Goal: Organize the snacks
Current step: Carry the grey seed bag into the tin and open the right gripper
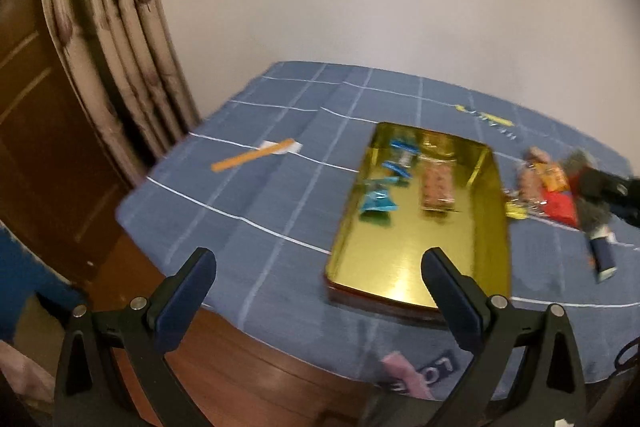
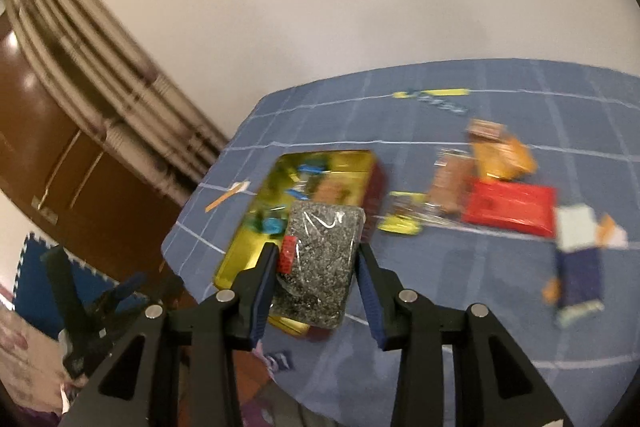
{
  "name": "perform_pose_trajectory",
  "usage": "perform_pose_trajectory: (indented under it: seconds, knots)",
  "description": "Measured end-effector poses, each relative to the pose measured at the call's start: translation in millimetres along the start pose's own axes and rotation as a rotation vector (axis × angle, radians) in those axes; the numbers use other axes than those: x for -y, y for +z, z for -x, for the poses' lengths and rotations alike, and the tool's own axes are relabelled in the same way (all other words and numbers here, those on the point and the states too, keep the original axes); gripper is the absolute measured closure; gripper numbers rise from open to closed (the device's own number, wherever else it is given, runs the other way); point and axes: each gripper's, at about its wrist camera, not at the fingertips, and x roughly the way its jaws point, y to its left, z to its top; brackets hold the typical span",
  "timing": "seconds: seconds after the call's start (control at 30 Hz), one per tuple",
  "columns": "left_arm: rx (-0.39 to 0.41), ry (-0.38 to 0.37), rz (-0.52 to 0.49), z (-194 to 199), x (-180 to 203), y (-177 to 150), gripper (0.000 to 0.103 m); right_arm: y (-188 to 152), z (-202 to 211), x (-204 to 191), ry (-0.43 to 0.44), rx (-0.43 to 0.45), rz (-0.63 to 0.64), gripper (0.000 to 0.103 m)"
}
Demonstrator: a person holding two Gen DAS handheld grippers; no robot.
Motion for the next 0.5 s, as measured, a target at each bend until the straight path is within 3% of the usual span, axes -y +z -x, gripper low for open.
perform_pose_trajectory:
  seconds: [0.1, 0.2, 0.5]
  knots:
    - [-0.032, -0.009, 0.030, -5.6, -6.6, 1.2, 0.001, 11.0, -40.8, -15.4, 0.033, -0.061, -0.012, 0.063]
    - [-0.034, 0.030, 0.048, -8.6, -15.0, 2.2, 0.001, 12.6, -78.1, -24.2, 0.055, -0.122, -0.036, 0.063]
    - [-0.019, 0.056, 0.116, -7.1, -34.2, 6.6, 0.001, 10.9, -154.1, -43.6, 0.003, -0.230, -0.031, 0.063]
